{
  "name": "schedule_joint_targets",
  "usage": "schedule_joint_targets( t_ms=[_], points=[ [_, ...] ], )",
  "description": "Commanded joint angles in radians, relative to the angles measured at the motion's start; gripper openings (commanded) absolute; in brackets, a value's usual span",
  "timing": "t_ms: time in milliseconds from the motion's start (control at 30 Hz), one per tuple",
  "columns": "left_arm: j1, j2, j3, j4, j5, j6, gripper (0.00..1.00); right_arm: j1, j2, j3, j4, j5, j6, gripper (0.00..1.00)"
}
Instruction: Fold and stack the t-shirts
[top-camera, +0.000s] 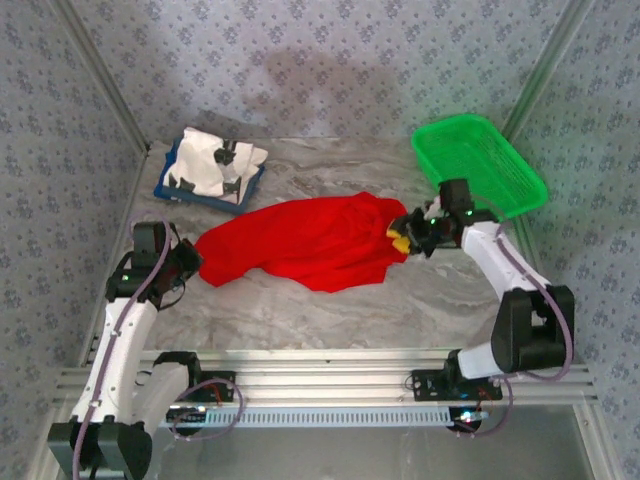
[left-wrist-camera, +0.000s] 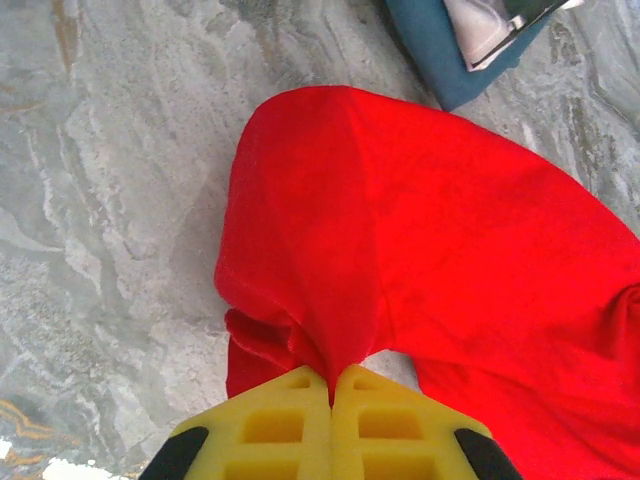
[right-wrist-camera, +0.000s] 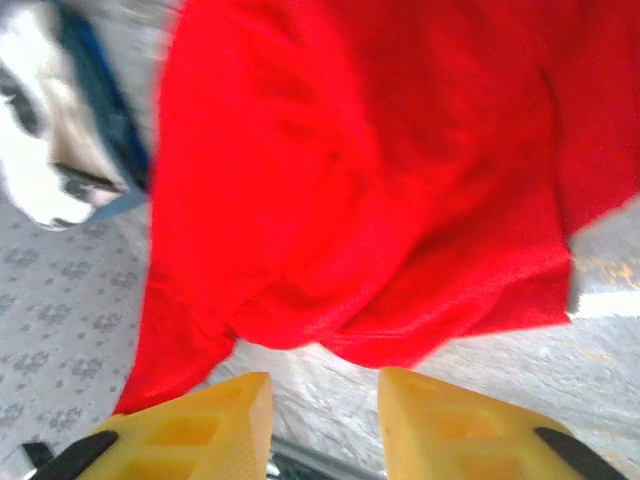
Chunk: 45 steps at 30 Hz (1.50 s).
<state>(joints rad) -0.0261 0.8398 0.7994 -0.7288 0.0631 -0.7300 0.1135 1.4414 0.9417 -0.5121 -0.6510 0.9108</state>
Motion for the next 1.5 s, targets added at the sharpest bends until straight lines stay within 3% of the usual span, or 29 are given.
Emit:
schedule_joint_targets(
  t_ms=[0, 200, 500, 667, 1067, 1467],
  points=[
    [-0.007, 0.006, 0.035, 0.037, 0.027, 0.036, 0.00, 0.019, 0.045, -0.079, 0.160, -0.012, 0.136, 0.29],
    [-0.010, -0.002, 0.062, 0.021, 0.035, 0.052, 0.00, 0.054, 0.099, -0.069, 0.172, -0.006, 0.159, 0.24],
    [-0.009, -0.019, 0.080, 0.004, 0.029, 0.060, 0.00, 0.067, -0.016, -0.200, 0.158, 0.011, 0.213, 0.22],
    [-0.010, -0.017, 0.081, 0.009, 0.027, 0.066, 0.00, 0.080, -0.005, -0.262, 0.233, 0.026, 0.259, 0.21],
    [-0.010, -0.019, 0.078, 0.012, 0.025, 0.075, 0.00, 0.078, 0.175, -0.200, 0.302, 0.064, 0.252, 0.32],
    [-0.010, -0.033, 0.076, -0.001, 0.014, 0.085, 0.00, 0.082, 0.207, -0.150, 0.269, 0.093, 0.235, 0.37]
  ],
)
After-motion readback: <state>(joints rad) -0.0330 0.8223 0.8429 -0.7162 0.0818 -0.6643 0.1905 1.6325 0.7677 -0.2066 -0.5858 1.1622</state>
